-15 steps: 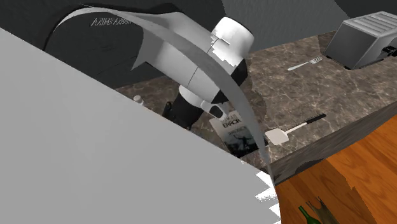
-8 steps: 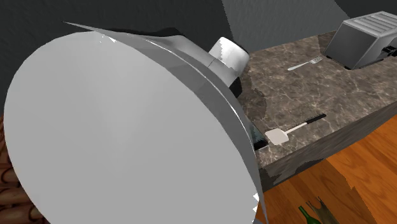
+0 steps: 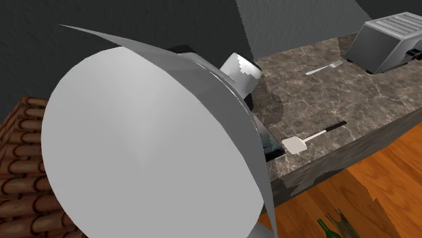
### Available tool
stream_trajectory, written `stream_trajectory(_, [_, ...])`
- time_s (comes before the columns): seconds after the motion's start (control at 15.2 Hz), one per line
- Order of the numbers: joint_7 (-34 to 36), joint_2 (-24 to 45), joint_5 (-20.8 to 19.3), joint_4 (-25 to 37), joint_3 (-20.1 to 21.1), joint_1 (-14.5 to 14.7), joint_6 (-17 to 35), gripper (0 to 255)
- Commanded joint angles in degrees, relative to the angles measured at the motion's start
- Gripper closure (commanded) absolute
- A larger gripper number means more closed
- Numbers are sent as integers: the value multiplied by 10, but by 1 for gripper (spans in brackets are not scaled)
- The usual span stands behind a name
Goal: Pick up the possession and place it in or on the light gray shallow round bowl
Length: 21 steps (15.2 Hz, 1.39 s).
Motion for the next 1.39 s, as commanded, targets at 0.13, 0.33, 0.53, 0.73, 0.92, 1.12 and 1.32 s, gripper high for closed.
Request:
stream_trajectory(0.13, [0,0,0,-1,0,0,0,255])
stream_trajectory(0.33, [0,0,0,-1,0,0,1,0])
stream_trajectory(0.53, [0,0,0,-1,0,0,1,0])
stream_trajectory(0.73, [4,-3,-22,30,-16,-12,-36,0])
stream_trajectory(0.92, [6,-2,-39,59,-30,-21,-67,0])
stream_trajectory(1.12, [6,-2,-39,59,-30,-21,-67,0])
stream_trajectory(1.32, [6,-2,-39,59,-30,-21,-67,0])
